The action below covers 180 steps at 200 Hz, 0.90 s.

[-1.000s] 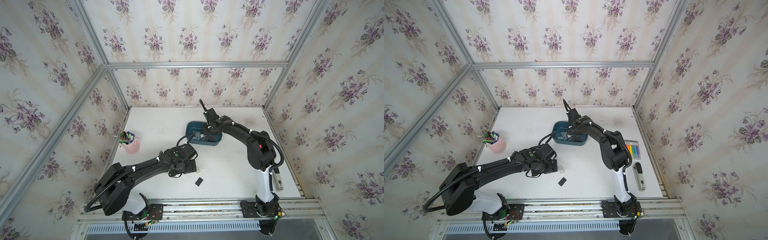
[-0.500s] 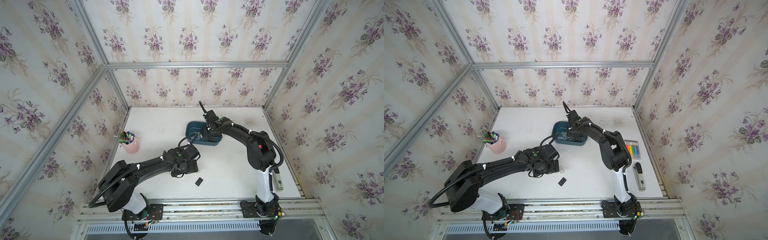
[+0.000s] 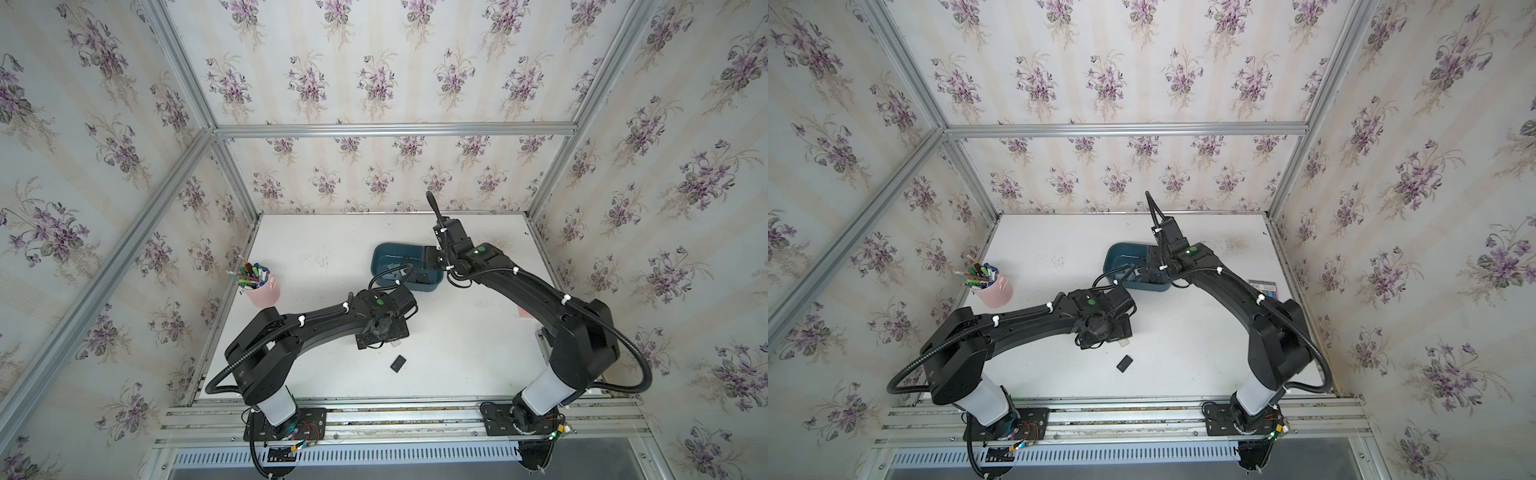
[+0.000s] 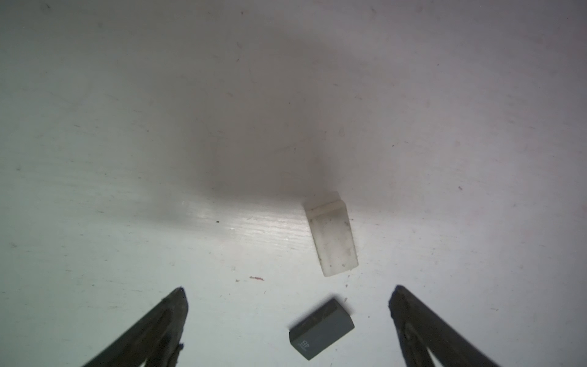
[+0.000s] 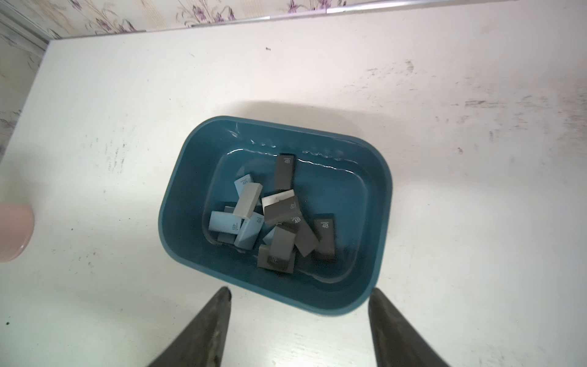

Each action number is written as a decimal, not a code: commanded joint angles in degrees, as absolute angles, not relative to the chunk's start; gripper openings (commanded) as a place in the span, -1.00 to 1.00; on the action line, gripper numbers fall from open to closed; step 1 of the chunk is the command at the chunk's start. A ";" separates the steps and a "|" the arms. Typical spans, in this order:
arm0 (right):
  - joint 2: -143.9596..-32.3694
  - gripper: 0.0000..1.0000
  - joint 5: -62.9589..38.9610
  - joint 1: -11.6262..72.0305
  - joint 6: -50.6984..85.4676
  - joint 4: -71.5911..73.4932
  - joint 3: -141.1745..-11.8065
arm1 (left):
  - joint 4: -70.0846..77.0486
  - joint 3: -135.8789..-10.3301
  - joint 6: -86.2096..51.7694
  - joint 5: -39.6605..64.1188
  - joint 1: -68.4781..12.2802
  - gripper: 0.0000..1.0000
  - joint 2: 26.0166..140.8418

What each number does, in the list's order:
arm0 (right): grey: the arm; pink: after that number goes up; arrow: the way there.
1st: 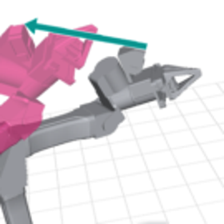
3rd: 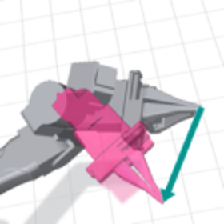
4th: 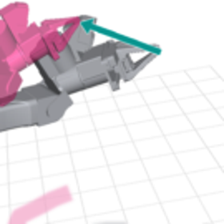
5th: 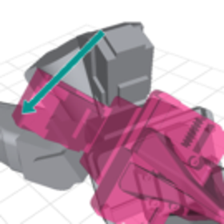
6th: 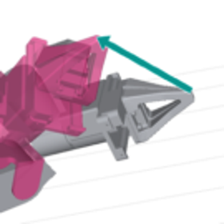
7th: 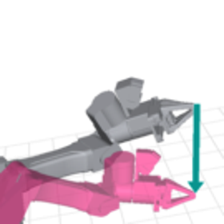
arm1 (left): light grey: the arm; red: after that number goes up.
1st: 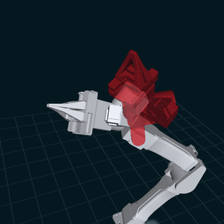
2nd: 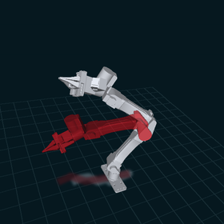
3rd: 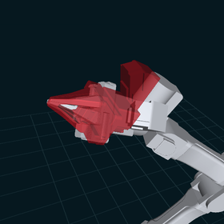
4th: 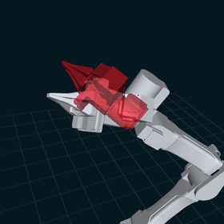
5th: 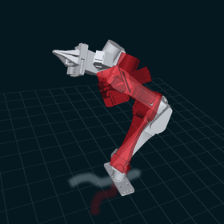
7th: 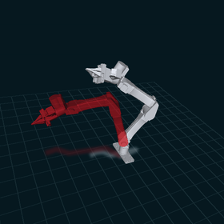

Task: Put the eraser in the storage box
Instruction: Pick up the eraser from the center of the board.

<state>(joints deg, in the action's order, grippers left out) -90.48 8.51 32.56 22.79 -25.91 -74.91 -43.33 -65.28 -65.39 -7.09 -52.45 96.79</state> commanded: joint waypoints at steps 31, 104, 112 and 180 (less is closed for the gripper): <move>-78.19 0.37 9.95 32.60 23.60 -19.90 -68.18 | -46.18 -70.93 -71.74 -9.55 -54.25 0.99 103.25; -70.91 0.38 7.61 32.54 22.91 -19.93 -65.25 | -45.56 -72.15 -73.98 -11.37 -54.36 0.39 108.11; -70.52 0.38 7.40 32.60 22.85 -19.90 -65.05 | -45.55 -72.33 -74.02 -10.98 -54.39 0.39 108.82; -69.26 0.38 5.97 32.64 23.08 -19.87 -64.82 | -46.96 -74.88 -74.00 -9.73 -54.53 0.23 113.08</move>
